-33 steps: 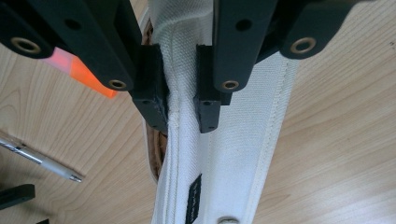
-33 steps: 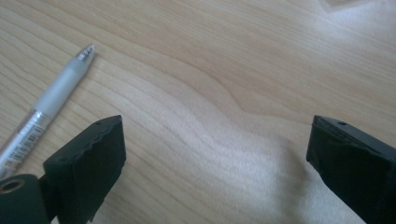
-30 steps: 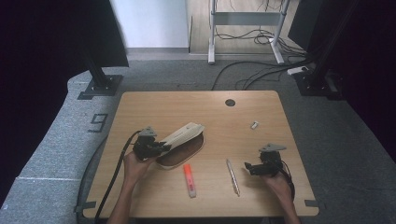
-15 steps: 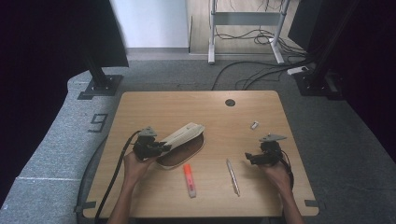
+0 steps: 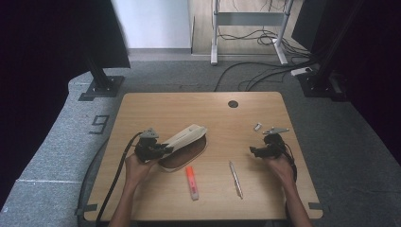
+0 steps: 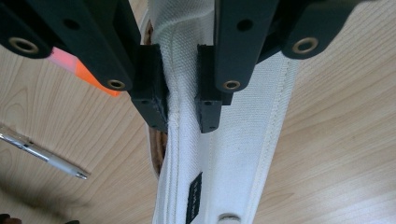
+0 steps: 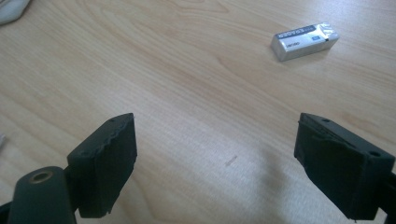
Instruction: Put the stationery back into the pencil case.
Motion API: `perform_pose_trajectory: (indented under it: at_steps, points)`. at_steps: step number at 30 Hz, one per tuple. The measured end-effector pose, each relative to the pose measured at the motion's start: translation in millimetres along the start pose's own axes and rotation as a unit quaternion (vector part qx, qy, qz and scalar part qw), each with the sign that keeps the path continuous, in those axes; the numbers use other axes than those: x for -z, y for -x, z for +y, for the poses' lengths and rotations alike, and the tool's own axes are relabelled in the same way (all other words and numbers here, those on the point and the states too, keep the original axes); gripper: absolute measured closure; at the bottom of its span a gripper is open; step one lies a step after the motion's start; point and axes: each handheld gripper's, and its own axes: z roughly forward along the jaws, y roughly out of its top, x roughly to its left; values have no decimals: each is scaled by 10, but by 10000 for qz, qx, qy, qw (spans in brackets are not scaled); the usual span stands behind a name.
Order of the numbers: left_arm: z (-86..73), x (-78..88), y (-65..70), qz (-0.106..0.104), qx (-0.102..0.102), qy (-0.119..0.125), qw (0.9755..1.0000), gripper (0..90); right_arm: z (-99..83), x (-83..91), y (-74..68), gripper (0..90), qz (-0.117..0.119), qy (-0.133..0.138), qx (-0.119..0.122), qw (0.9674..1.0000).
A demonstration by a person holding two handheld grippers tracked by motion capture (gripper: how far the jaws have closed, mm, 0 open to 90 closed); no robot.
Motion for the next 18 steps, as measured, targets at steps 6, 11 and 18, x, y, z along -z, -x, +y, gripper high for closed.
perform_pose_trajectory:
  at_steps: [6,11,18]
  points:
    - [0,4,-4,-17,8,7,10000,756,79,-50,86,142,-86,23,-18,10000]
    - [1,8,-7,-22,8,15,10000,755,142,-96,154,172,-131,-9,-6,9999]
    - [1,12,-7,-24,-6,14,10000,754,191,-185,287,221,-154,14,-91,9998]
